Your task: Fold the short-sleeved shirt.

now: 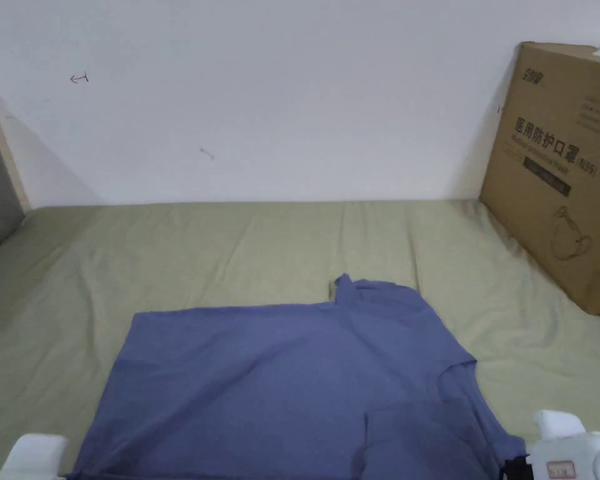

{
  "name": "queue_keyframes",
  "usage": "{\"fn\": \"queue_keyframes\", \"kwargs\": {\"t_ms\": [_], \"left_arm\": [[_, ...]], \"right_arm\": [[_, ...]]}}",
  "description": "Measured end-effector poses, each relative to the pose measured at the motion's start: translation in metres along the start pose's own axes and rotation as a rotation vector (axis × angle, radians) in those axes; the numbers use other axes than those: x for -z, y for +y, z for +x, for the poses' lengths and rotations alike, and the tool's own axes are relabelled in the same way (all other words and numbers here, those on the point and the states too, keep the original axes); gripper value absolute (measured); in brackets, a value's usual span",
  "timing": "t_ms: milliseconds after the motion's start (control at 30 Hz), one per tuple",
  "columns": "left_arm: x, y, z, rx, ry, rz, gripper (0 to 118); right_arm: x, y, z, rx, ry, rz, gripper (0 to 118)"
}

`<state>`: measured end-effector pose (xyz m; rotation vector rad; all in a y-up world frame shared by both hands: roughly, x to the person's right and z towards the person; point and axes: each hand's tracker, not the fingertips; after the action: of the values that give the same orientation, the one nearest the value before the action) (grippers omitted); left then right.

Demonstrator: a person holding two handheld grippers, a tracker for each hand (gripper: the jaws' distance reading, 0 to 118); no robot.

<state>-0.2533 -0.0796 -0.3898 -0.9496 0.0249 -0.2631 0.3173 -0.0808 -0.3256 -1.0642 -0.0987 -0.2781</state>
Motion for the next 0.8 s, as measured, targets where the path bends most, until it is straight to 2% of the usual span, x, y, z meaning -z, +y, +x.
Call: {"fn": "queue_keyframes", "kwargs": {"t_ms": [100,200,367,400,433,467,500,533,567,600,633,667,800], "left_arm": [[-0.019,-0.038,-0.005,-0.014,-0.014,-0.014,3],[-0.036,-0.065,-0.005,0.006,-0.018,-0.004,3],[-0.045,-0.086,0.000,-0.001,-0.015,0.015,6],[-0.045,-0.087,0.000,-0.013,-0.015,0.021,14],[-0.046,-0.087,0.001,-0.022,-0.006,0.022,34],[-0.046,-0.087,0.001,-0.029,0.002,0.018,56],[-0.047,-0.089,0.002,-0.034,-0.001,0.009,56],[-0.047,-0.091,0.000,-0.048,-0.025,0.002,65],[-0.049,-0.092,-0.001,-0.056,-0.037,0.000,83],[-0.052,-0.093,-0.001,-0.059,-0.038,0.004,101],[-0.059,-0.094,0.000,-0.066,-0.049,0.027,103],[-0.062,-0.094,0.001,-0.064,-0.052,0.030,100],[-0.087,-0.094,0.002,-0.088,-0.118,0.096,101]], "right_arm": [[-0.012,-0.047,0.009,0.055,0.023,-0.023,3],[-0.023,-0.077,0.014,0.052,0.007,-0.026,3],[-0.024,-0.093,0.021,0.085,0.018,-0.019,3],[-0.025,-0.092,0.020,0.089,0.018,-0.011,3],[-0.026,-0.090,0.018,0.085,0.018,-0.001,8],[-0.027,-0.089,0.017,0.077,0.016,0.002,18],[-0.028,-0.089,0.015,0.063,0.008,0.001,18],[-0.030,-0.089,0.013,0.039,-0.020,0.015,22],[-0.032,-0.090,0.012,0.011,-0.044,0.032,30],[-0.035,-0.090,0.010,-0.006,-0.057,0.036,44],[-0.038,-0.091,0.009,-0.011,-0.065,0.043,61],[-0.042,-0.092,0.008,-0.014,-0.067,0.055,64],[-0.061,-0.092,0.002,-0.012,-0.036,0.118,63]]}}
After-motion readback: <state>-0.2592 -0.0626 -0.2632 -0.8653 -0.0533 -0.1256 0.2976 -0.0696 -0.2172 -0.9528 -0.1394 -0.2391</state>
